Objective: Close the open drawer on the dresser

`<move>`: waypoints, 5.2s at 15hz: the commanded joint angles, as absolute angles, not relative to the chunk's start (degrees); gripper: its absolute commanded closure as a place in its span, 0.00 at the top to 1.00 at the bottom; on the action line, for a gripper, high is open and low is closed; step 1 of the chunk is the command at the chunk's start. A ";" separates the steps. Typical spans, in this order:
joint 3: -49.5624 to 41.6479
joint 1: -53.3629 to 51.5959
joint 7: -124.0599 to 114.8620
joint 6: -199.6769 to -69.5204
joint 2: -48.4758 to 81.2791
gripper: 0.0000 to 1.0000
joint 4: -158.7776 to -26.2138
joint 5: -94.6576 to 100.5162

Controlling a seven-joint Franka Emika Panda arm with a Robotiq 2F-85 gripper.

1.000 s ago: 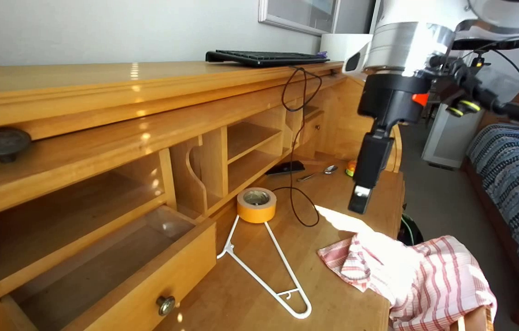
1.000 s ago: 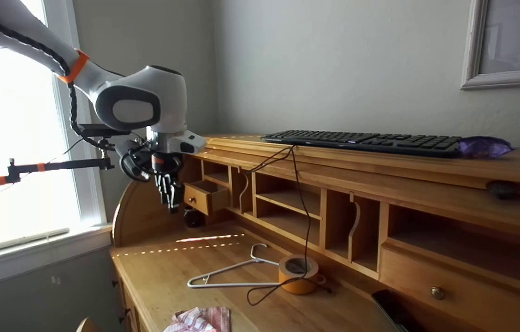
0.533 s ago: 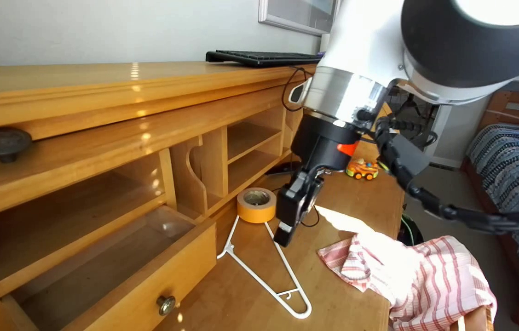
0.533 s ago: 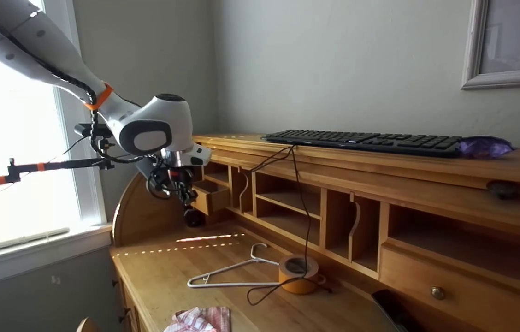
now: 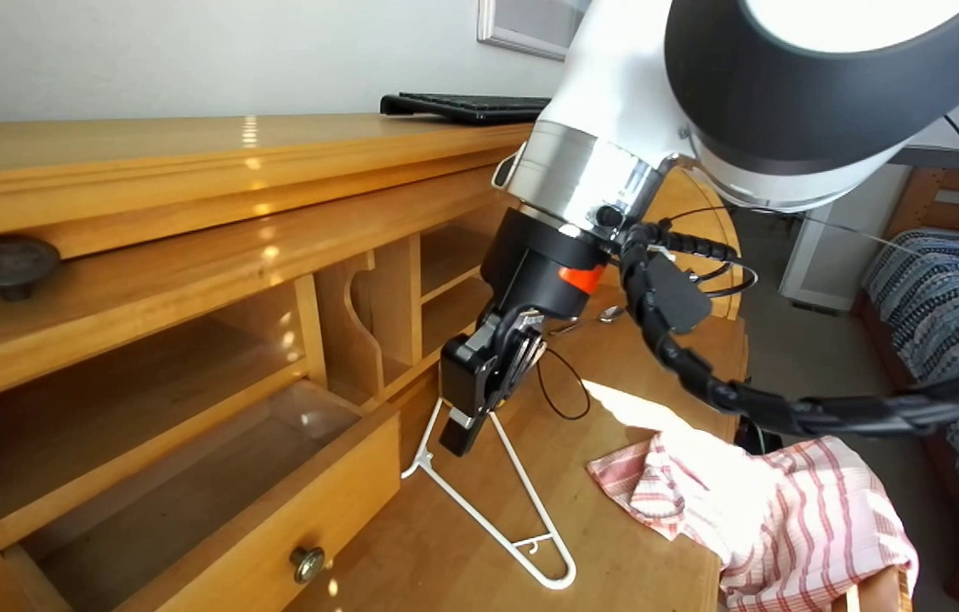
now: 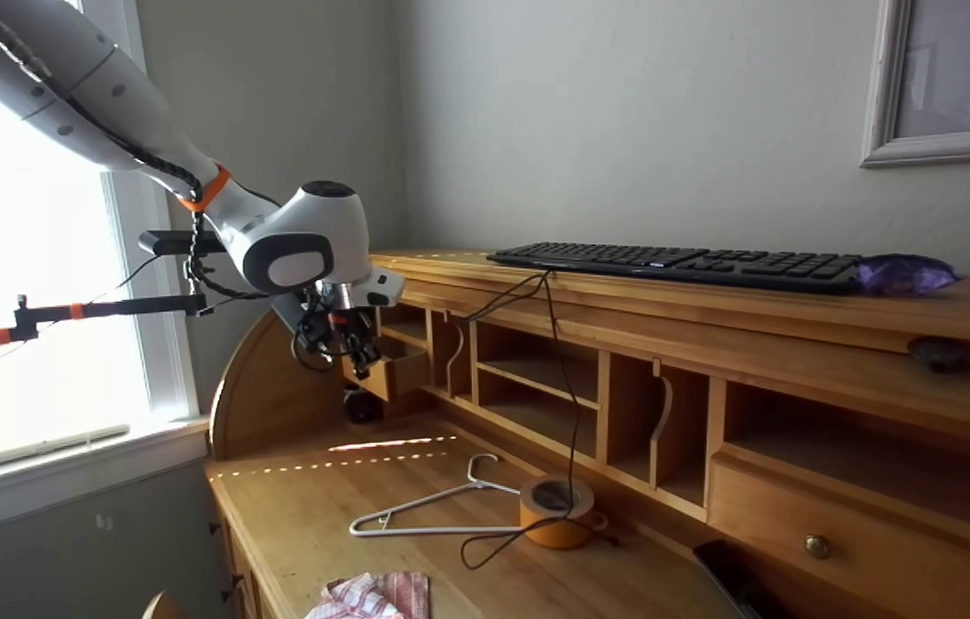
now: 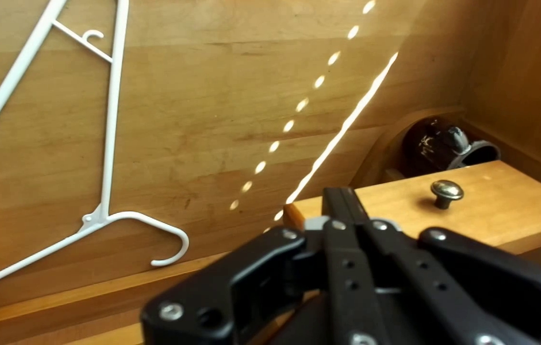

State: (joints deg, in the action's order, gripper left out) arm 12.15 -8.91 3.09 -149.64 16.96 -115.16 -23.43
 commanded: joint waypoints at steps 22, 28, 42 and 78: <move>19.64 -9.06 2.60 -167.55 28.21 0.00 -108.90 -23.18; 19.62 -9.06 1.88 -177.40 29.38 0.00 -108.79 -21.82; 19.37 -10.89 3.43 -182.25 36.14 0.00 -101.52 -22.99; -0.60 -3.21 10.10 -89.92 -20.28 1.00 -117.01 -6.95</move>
